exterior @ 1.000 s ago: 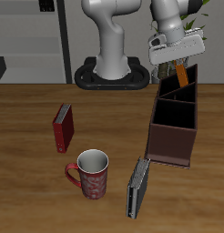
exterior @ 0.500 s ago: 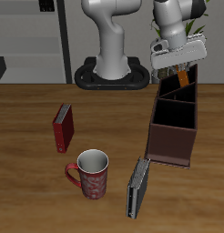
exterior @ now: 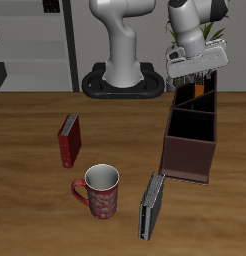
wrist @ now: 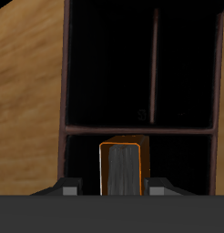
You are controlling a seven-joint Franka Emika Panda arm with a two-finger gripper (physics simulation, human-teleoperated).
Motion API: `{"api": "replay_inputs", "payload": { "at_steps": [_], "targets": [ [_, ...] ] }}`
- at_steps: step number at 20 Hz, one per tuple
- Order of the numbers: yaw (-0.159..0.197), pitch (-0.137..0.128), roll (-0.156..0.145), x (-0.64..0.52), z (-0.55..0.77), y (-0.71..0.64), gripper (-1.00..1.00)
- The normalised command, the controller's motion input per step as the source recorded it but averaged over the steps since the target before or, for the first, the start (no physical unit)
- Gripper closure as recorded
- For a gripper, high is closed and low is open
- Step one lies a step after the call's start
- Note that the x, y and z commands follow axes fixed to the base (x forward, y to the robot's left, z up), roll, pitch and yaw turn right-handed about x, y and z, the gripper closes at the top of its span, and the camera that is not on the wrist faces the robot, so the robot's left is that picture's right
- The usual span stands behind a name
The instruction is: Place the orange book into the left desk caddy's left compartment and place the striped book into the left desk caddy's right compartment and place the red book into the left desk caddy's right compartment
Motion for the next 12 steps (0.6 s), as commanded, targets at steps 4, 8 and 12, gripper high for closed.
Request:
{"api": "replay_inputs", "payload": {
  "at_steps": [4, 8, 12],
  "targets": [
    [0.007, -0.009, 0.014, -0.07, 0.07, -0.02, -1.0],
    [0.003, 0.0, 0.006, -0.01, 0.1, -0.03, -1.0],
    [-0.042, 0.029, -0.024, 0.18, 0.19, -0.13, -1.0]
  ]
}}
